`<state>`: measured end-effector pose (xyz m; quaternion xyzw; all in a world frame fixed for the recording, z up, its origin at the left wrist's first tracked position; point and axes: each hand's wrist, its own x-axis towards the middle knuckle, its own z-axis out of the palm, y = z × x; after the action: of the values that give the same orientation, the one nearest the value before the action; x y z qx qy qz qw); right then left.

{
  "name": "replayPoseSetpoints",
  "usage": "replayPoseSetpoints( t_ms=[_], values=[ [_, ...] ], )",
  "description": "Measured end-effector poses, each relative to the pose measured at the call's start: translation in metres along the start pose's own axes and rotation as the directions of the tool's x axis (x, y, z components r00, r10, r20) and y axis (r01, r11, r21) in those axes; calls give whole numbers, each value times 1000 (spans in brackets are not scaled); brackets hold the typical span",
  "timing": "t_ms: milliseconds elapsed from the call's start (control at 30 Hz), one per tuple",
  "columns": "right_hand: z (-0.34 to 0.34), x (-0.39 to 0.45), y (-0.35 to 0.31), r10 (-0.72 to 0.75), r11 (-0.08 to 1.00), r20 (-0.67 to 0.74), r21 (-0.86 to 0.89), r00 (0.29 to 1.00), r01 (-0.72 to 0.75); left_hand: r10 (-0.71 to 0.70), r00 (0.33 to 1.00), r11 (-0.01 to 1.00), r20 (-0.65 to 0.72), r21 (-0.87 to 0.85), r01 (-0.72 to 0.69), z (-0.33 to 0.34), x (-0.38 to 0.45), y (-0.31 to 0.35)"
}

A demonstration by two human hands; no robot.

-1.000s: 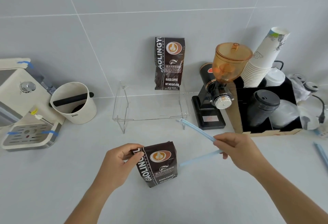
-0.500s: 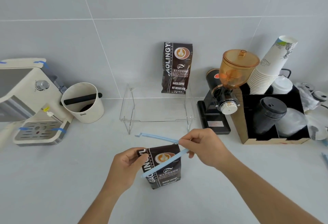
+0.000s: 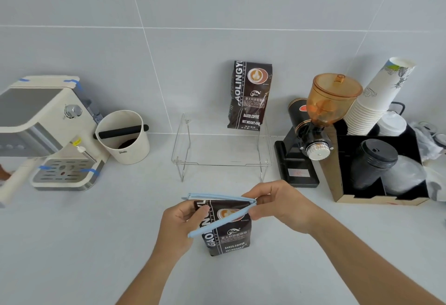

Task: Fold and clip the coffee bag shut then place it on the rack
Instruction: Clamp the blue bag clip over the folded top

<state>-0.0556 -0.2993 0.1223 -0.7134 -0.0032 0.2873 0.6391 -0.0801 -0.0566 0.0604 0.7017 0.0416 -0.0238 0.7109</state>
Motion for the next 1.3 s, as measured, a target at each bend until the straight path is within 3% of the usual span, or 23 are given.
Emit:
replayPoseSetpoints(
  t_ms=[333, 433, 567, 733, 867, 967, 1067, 1167, 1300],
  values=[
    [3, 3, 4, -81, 994, -26, 71, 996, 82, 23, 1000, 1000, -13, -2, -23, -8, 1, -11],
    [11, 1, -1, -129, 988, -64, -99, 990, 123, 17, 1000, 1000, -2, 12, -17, -11, 0, -15],
    [17, -3, -2, -249, 895, -94, -401, 964, 192, 7, 999, 1000, -37, 2, -7, -12, -1, -20],
    [19, -4, 4, -325, 859, -121, -453, 938, 239, -69, 997, 997, -44, -37, 67, -12, -5, -22],
    [19, -5, 11, -363, 861, -153, -433, 919, 268, -53, 997, 974, -52, 217, 63, -35, -4, -18],
    [20, -4, 14, -371, 865, -168, -421, 913, 274, 42, 990, 850, 137, 516, -107, -55, 2, 2],
    [20, -3, 16, -383, 866, -170, -407, 908, 289, -2, 949, 661, 314, 713, -235, -63, 16, 30],
    [20, -2, 18, -394, 865, -169, -400, 903, 302, -21, 897, 442, 441, 809, -387, -63, 28, 49],
    [21, -1, 18, -397, 863, -185, -409, 899, 297, -99, 861, 291, 498, 842, -454, -64, 35, 57]
  ],
)
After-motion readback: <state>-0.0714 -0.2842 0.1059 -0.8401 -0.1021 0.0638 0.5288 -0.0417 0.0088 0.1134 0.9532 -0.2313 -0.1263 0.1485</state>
